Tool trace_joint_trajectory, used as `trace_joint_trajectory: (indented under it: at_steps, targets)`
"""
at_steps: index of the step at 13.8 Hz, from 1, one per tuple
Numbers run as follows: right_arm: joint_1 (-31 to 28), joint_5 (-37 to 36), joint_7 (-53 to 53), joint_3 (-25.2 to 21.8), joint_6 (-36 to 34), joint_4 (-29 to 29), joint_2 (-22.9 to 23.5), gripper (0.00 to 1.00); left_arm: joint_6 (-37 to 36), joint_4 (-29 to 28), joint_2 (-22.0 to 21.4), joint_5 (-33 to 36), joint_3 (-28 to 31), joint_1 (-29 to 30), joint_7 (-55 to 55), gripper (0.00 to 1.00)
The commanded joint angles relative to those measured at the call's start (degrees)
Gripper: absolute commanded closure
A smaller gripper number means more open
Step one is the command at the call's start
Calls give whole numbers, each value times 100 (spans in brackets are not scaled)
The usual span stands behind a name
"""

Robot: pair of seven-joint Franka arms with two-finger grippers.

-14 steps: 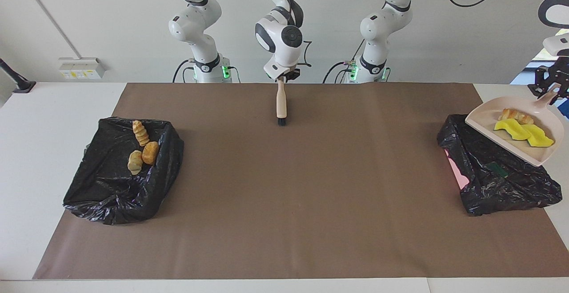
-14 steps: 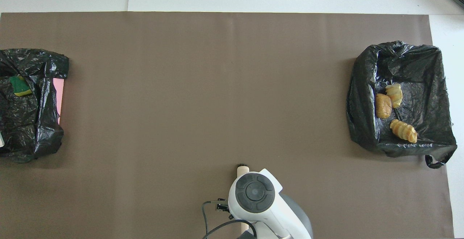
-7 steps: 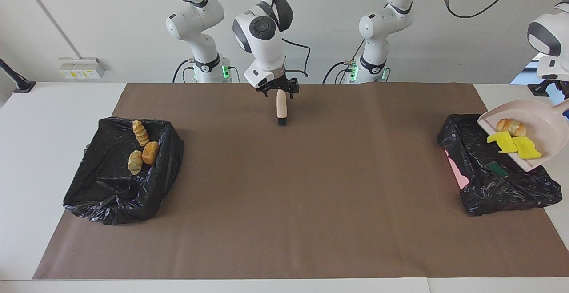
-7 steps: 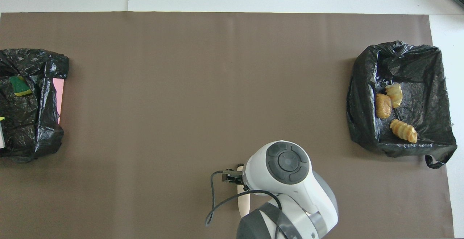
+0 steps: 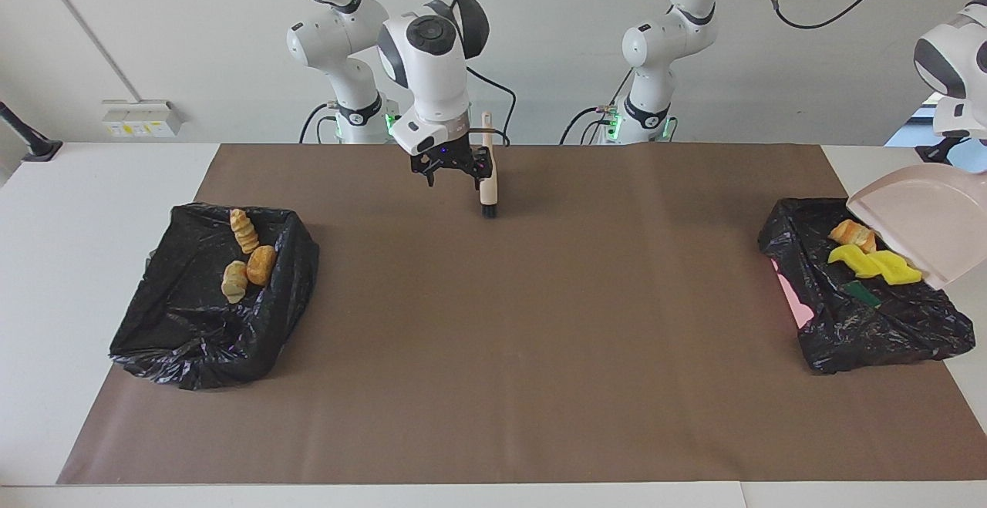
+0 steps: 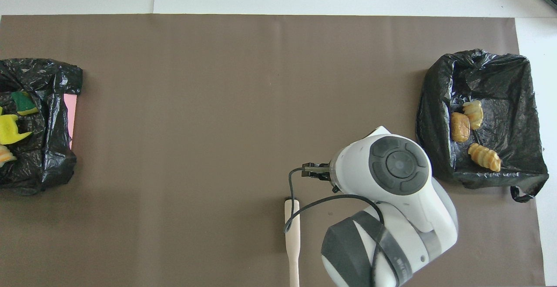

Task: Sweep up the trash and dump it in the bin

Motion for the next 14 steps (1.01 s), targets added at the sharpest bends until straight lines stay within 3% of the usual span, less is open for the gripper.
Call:
trace_joint_trajectory:
  at_steps: [1,3,5,11,14]
  targets:
    - [-560,-102,-789,48,-284,205,-199,0,-189,-14,-94,-924,25,-142,-300,100]
    - [-929,-259,-1063,57,-731,618,-137,0,-215,-14,-58,-2295,25,-142,-309,100]
    - [-1106,-462,-1081,48,-970,813,-128,0,-329,-14,-41,-3055,-27,-307,-457,100]
    - [-1651,-392,-1090,31,-1558,1480,-67,0,-409,-93,274,-4190,-45,-1581,-2828,100]
    - [-1985,-349,-1553,22,-1831,1630,-84,0,-303,-111,548,-4297,-54,-2389,-4373,100]
